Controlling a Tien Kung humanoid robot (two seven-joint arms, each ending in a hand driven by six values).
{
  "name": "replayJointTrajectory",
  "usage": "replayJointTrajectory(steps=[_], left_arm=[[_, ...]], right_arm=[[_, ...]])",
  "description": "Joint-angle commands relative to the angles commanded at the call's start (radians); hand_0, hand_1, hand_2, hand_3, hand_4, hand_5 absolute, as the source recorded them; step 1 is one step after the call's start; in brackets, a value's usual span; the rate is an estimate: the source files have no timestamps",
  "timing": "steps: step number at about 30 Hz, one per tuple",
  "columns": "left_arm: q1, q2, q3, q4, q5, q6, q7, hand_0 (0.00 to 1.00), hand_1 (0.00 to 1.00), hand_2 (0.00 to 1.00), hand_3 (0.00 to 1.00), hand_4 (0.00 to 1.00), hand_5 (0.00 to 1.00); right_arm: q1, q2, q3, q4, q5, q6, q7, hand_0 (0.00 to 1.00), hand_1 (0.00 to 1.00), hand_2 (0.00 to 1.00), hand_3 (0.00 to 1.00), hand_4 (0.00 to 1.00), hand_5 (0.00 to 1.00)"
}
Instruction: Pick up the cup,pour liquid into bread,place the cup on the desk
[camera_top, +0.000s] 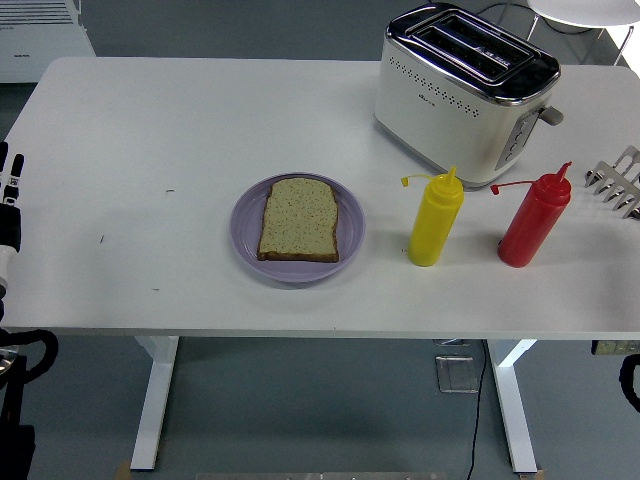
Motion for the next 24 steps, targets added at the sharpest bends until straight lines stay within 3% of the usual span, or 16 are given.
replayJointTrajectory(steps=[24], left_arm=[[-0.004, 0.0, -0.001, -0.001, 0.0, 0.0, 0.0, 0.807, 0.742, 0.727, 0.719, 0.49, 0.998]], right_arm=[[0.002, 0.002, 0.003, 0.002, -0.005, 0.001, 0.005, 0.817, 0.73, 0.759, 0.769, 0.623, 0.424]])
